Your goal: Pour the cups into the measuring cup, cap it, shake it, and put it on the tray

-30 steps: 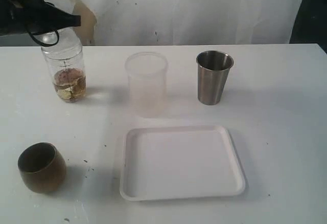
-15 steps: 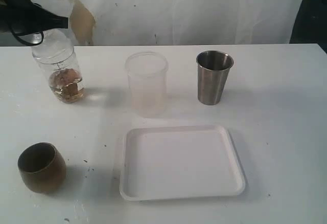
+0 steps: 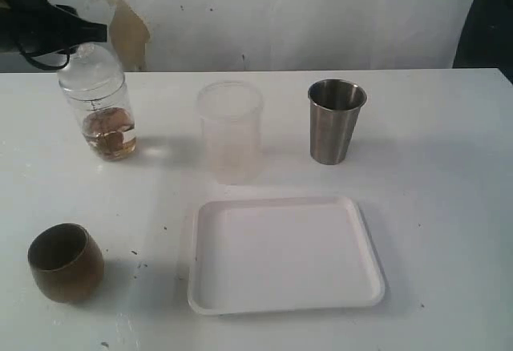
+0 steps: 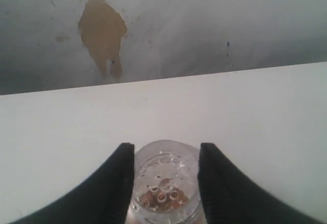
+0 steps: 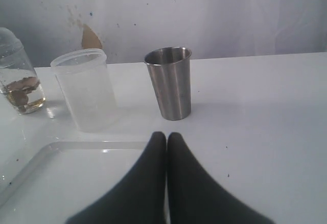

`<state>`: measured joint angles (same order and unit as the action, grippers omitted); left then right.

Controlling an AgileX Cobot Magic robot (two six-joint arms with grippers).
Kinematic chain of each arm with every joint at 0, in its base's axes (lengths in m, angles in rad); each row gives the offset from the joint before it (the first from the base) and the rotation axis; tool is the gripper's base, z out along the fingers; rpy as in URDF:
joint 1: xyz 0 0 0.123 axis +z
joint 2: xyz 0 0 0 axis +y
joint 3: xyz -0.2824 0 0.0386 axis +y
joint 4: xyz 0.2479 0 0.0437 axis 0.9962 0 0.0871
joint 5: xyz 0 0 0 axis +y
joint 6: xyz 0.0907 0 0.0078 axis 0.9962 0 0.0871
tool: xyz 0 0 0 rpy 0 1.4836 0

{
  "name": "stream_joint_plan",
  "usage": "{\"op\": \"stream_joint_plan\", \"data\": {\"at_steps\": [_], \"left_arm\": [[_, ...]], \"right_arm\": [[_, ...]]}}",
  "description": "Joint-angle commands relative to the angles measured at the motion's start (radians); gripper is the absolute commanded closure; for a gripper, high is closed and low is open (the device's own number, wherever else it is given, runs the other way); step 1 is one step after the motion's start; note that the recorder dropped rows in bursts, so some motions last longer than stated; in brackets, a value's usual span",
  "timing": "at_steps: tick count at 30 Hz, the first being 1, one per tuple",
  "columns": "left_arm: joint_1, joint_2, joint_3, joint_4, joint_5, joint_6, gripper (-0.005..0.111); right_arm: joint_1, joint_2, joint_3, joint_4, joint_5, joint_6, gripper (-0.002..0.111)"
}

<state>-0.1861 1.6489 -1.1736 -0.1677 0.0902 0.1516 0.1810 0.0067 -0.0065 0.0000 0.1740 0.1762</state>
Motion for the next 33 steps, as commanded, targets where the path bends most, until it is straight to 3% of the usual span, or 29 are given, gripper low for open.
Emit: {"op": "stream_joint_plan", "data": {"at_steps": [1,6,14,26,33], "left_arm": [[0.0,-0.004,0.009,-0.008,-0.031,-0.021,0.063],[0.0,-0.004,0.009,-0.011,-0.052,-0.025,0.062],[0.0,0.023,0.009,-0.011,-0.1,-0.11,0.038],[0.0,0.109,0.009,-0.011,-0.225,-0.128,0.037],[0.0,0.152,0.009,-0.011,-0.228,-0.13,0.037]], "right_arm": [[-0.002,-0.007,0.007,0.0,-0.003,0.003,0.108],[-0.002,-0.007,0.007,0.0,-0.003,0.003,0.108],[-0.002,-0.007,0.007,0.0,-0.003,0.017,0.108],[-0.002,-0.007,0.007,0.0,-0.003,0.017,0.108],[-0.002,-0.007,0.007,0.0,-0.003,0.017,0.108]]}}
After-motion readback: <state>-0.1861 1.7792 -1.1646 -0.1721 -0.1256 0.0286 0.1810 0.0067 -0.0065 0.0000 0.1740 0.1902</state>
